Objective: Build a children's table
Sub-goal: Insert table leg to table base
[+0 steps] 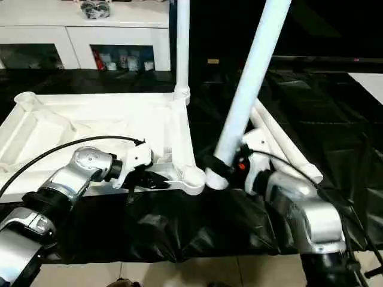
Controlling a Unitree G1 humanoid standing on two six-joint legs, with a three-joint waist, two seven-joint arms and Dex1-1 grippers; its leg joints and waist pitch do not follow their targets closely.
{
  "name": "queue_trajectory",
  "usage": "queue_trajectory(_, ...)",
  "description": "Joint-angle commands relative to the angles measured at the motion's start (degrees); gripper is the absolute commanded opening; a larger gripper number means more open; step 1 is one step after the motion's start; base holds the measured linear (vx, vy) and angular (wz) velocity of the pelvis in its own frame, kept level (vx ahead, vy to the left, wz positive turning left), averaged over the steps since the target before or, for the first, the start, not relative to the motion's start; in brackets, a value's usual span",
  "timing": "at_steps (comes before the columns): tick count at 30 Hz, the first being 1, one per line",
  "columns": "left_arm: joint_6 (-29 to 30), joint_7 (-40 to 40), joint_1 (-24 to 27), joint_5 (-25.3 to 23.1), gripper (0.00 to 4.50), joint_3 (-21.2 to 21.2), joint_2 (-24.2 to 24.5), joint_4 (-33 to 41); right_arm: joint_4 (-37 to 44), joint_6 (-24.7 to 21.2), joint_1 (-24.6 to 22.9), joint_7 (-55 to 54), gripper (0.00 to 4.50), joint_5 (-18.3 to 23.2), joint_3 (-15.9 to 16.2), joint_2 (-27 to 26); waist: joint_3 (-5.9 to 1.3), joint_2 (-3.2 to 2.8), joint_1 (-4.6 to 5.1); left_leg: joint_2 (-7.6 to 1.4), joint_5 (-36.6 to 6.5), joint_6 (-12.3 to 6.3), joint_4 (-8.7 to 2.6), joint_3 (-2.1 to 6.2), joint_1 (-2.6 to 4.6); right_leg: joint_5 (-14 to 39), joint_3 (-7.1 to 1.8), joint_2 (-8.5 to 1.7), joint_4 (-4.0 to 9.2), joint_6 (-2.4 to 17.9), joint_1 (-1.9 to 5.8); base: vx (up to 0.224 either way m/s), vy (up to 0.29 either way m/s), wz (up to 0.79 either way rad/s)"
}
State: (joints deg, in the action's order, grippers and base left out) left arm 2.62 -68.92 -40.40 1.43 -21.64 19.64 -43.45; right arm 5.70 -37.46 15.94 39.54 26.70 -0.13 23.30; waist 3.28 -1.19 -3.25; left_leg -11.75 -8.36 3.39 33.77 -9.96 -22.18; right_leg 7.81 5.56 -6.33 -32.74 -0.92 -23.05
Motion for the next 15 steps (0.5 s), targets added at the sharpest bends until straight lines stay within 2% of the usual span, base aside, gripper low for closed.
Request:
queue_trajectory(1, 2.61, 5.11, 0.19, -0.28, 0.0, 1.3, -1.28, 2.16, -3.44, 0.49, 2.65, 1.29, 1.89, 0.47, -1.22, -0.15, -3.86, -0.33, -0.13, -1.0, -28.87, 2.05, -4.53, 0.87, 1.88, 29.27, -1.54, -2.25, 4.8, 8.57, 1.74, 0.0, 0.0, 0.0)
queue_trajectory(2, 3.12, 6.33, 0.73, -0.63, 0.0, 1.11, -2.09, 3.27, -6.52, 1.75, 3.8, 1.95, 1.89, -1.0, -0.51, -0.03, -3.93, -0.07, -0.17, -1.02, -28.66, 2.07, -4.48, 0.82, 1.94, 29.11, -1.54, -2.27, 4.77, 8.76, 1.76, 0.0, 0.0, 0.0)
queue_trajectory(6, 4.5, 6.77, 1.5, -0.86, 0.0, 1.04, -2.93, 5.09, -10.07, 3.15, 5.05, 2.81, 1.89, -2.55, 0.92, -0.17, -3.98, 0.28, -0.4, -0.88, -25.71, 1.34, -4.35, 0.51, 1.55, 27.66, -1.82, -2.28, 4.67, 9.34, 1.93, 0.0, 0.0, 0.0)
queue_trajectory(7, 4.99, 6.9, 1.62, -0.92, 0.0, 1.15, -3.15, 5.48, -10.92, 3.51, 5.4, 2.9, 1.89, -2.77, 1.22, -0.31, -4.0, 0.2, -0.41, -0.83, -25.25, 1.18, -4.33, 0.47, 1.5, 27.51, -1.84, -2.24, 4.58, 9.43, 1.97, 0.0, 0.0, 0.0)
queue_trajectory(9, 5.77, 6.97, 2.0, -0.72, 0.0, 1.22, -3.45, 6.49, -13.1, 4.56, 6.28, 2.95, 1.89, -3.52, 1.91, -0.67, -4.15, 0.54, -0.51, -0.83, -23.78, 0.84, -4.27, 0.35, 1.4, 27.01, -1.91, -2.32, 4.45, 9.35, 2.11, 0.0, 0.0, 0.0)
queue_trajectory(11, 6.49, 6.9, 2.49, -0.52, 0.0, 1.23, -3.54, 7.56, -15.59, 5.48, 7.32, 2.96, 1.89, -4.04, 2.41, -1.14, -4.1, 0.22, -0.43, -0.91, -23.46, 0.82, -4.35, 0.43, 1.4, 26.71, -1.85, -2.23, 4.33, 9.54, 2.09, 0.0, 0.0, 0.0)
queue_trajectory(15, 7.43, 7.54, 3.1, -0.59, 0.0, 1.13, -3.72, 8.66, -19.71, 6.89, 9.26, 3.55, 1.89, -4.86, 3.03, -2.02, -4.23, 0.31, -0.32, -0.96, -23.07, 0.85, -4.37, 0.35, 1.33, 24.64, -1.98, -2.12, 4.0, 10.36, 2.13, 0.0, 0.0, 0.0)
